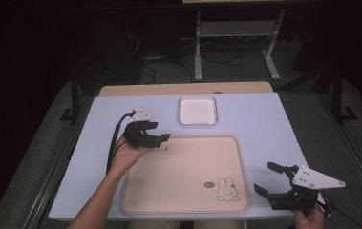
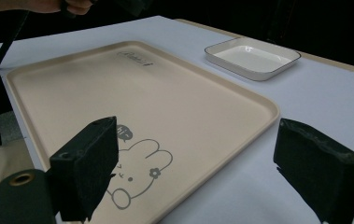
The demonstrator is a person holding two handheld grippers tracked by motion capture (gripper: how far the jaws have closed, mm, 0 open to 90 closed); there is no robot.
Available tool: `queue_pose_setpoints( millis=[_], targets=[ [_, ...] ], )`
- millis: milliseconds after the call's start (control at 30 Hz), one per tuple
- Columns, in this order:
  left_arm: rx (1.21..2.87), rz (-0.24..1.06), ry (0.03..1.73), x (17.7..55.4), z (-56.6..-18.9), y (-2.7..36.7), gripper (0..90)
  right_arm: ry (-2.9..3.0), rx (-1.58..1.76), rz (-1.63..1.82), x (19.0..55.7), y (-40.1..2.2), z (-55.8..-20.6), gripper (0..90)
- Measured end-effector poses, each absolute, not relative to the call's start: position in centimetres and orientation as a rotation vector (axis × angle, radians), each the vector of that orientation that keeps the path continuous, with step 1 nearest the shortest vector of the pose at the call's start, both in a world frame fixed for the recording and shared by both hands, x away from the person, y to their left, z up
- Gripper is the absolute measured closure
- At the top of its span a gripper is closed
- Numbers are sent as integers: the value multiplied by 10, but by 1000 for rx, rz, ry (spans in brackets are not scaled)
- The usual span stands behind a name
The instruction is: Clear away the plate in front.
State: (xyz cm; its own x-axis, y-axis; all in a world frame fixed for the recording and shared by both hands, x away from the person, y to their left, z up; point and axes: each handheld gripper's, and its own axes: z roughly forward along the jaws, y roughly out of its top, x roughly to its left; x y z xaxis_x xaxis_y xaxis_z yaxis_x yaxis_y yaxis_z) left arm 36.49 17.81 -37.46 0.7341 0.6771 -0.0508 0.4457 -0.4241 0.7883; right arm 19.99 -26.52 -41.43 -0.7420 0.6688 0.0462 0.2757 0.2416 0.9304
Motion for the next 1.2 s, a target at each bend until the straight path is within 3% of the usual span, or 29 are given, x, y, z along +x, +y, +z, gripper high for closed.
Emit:
queue_pose_setpoints(
  millis=[1200],
  targets=[
    [2128,241,1066,475,-371,135,371,2165,852,1519,200,-266,-414,131]
  ],
)
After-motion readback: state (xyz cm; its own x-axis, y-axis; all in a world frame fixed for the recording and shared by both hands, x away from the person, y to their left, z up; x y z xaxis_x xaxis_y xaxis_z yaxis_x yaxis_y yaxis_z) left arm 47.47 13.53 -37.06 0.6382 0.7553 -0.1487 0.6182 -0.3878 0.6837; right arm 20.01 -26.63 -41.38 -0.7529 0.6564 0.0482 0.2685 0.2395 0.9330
